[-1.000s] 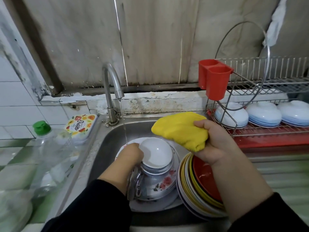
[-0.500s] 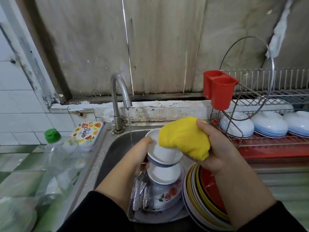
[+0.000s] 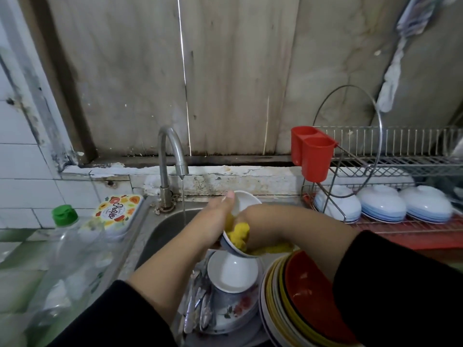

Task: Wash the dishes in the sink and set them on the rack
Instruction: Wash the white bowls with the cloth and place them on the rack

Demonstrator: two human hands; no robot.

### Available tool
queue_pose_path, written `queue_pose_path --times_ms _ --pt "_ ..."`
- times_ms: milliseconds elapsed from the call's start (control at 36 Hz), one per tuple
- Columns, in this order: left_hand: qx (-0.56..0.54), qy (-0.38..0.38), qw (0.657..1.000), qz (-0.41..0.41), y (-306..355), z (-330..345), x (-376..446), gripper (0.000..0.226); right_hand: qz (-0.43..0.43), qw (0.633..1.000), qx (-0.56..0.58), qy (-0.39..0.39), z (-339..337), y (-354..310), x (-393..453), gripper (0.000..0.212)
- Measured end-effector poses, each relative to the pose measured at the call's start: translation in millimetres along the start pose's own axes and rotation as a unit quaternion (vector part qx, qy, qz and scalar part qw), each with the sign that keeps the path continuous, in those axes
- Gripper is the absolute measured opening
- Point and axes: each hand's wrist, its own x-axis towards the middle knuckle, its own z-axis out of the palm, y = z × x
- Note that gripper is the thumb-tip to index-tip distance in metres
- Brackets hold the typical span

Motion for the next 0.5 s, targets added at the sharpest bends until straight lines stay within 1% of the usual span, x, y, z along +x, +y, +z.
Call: queue_pose_path --times_ms 28,56,83,139,167,194,222,250,278,306,361,389,417,444,472,500 --pt "0.009 0.001 1.0 0.015 0 1 0 0.056 0.022 0.999 -0.041 0.005 0 0 0 0.026" --pt "0.001 -0.003 1.0 0.019 2 2 0 0.056 0.04 0.996 -0.07 0.032 0 0 2 0.03" --pt "-0.017 -0.01 1.0 0.015 4 2 0 0.057 0.041 0.994 -0.052 0.082 1 0 2 0.031" --pt "-0.04 -0.018 0.999 0.006 11 1 -2 0.058 -0.009 0.977 0.05 0.207 3 -2 1 0.034" --pt "-0.041 -0.022 0.999 0.001 14 -1 -3 0.057 -0.046 0.965 0.109 0.233 3 -4 0 0.037" --pt "-0.043 -0.025 0.999 -0.005 16 -3 -3 0.057 -0.082 0.96 0.147 0.223 3 -5 -2 0.035" --pt "-0.047 -0.03 0.998 -0.012 17 -4 -3 0.058 -0.103 0.96 0.169 0.2 5 -7 -4 0.029" --pt "-0.048 -0.035 0.998 -0.017 18 -5 -4 0.059 -0.102 0.963 0.18 0.17 5 -9 -8 0.022" --pt "-0.043 -0.039 0.998 -0.018 17 -6 -4 0.059 -0.092 0.972 0.167 0.134 4 -9 -12 0.021" --pt "-0.031 -0.038 0.999 -0.014 17 -6 -4 0.06 -0.077 0.982 0.135 0.107 4 -6 -14 0.022" --pt "-0.012 -0.021 1.0 0.007 15 -6 -2 0.058 -0.038 0.995 0.014 0.093 2 0 -13 0.024" --pt "-0.015 -0.016 1.0 0.015 16 -5 -2 0.057 -0.019 0.993 -0.033 0.116 0 3 -11 0.023" --pt "-0.026 -0.017 0.999 0.019 19 -4 -3 0.057 -0.008 0.986 -0.043 0.16 -2 4 -9 0.019" --pt "-0.036 -0.02 0.999 0.017 21 -4 -4 0.057 -0.017 0.977 -0.019 0.21 -5 3 -8 0.013" --pt "-0.045 -0.025 0.999 0.014 23 -4 -4 0.057 -0.041 0.969 0.029 0.243 -8 1 -9 0.013" --pt "-0.054 -0.027 0.998 0.011 25 -5 -3 0.057 -0.081 0.962 0.062 0.253 -11 0 -10 0.017"
